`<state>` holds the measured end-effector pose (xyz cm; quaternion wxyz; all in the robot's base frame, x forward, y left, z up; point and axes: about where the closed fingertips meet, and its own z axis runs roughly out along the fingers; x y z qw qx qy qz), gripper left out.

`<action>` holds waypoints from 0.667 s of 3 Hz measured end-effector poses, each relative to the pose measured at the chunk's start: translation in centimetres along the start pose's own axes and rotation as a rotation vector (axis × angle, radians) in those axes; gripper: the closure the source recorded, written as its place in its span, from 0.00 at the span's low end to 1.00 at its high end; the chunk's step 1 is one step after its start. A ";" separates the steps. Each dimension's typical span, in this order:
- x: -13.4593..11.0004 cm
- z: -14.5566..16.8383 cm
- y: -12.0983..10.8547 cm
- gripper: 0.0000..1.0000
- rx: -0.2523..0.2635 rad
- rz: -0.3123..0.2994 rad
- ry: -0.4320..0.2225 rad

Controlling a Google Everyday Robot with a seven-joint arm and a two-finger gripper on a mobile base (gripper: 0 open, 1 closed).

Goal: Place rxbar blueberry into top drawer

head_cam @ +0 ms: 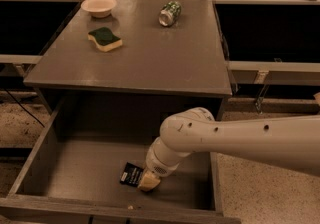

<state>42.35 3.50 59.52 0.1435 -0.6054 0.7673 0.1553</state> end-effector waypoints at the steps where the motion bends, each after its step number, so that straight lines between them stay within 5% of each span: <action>1: 0.0 0.0 0.0 0.00 0.000 0.000 0.000; 2: 0.0 0.0 0.0 0.00 0.000 0.000 0.000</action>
Offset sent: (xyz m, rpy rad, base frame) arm 0.0000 0.0000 0.0000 0.0000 0.0000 0.0000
